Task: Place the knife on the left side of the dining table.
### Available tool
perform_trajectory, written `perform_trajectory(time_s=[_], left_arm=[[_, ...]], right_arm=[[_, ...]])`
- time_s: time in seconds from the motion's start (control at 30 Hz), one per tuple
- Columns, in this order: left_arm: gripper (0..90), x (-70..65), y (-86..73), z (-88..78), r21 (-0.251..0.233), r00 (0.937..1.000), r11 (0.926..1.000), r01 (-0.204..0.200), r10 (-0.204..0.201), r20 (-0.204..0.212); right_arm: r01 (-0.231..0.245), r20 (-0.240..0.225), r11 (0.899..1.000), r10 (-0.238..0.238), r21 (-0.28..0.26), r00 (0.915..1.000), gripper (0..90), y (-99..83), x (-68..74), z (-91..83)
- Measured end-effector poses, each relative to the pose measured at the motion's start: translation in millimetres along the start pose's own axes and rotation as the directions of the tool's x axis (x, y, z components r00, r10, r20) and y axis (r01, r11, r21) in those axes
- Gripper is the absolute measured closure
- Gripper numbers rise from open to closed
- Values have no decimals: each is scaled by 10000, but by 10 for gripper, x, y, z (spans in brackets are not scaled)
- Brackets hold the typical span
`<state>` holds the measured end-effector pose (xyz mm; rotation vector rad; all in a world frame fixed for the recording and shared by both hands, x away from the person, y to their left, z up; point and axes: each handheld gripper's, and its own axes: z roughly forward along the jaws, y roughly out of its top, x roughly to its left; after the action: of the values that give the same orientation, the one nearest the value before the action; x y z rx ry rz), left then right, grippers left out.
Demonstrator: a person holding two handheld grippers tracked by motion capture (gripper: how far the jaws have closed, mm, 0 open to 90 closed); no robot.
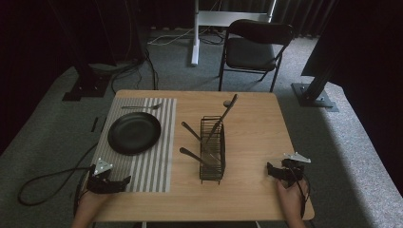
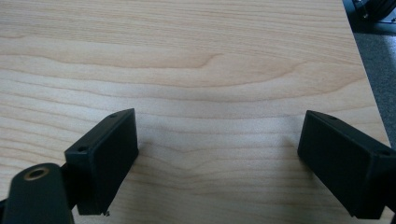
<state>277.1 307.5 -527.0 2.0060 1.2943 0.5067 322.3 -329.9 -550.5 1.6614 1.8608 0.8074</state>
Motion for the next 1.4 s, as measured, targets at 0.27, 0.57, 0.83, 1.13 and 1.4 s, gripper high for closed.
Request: perform_trajectory(time_s=[0.27, 0.57, 0.83, 1.13, 1.4], left_arm=[[48, -124, 243, -57, -193, 9973, 9977, -649, 655, 323], [60, -317, 628, 31, -831, 9840, 9913, -1021, 1129, 1375], [61, -626, 1157, 82, -1036, 9463, 9705, -2176, 2358, 2210], [61, -716, 1597, 58, -1619, 9264, 9627, -2167, 2551, 2768], [61, -800, 1801, 55, -1804, 9144, 9567, -2283, 2743, 2978]], right_arm=[[-18, 7, 10000, 18, 6, 10000, 114, 3, 2, 2], [-43, 27, 10000, 43, -5, 10000, 121, 15, 18, 15], [-28, 38, 10000, 28, -29, 10000, 125, 10, 20, 12], [-32, 32, 10000, 32, -29, 10000, 124, 10, 19, 12], [-56, 27, 10000, 56, -32, 10000, 124, 11, 20, 12]])
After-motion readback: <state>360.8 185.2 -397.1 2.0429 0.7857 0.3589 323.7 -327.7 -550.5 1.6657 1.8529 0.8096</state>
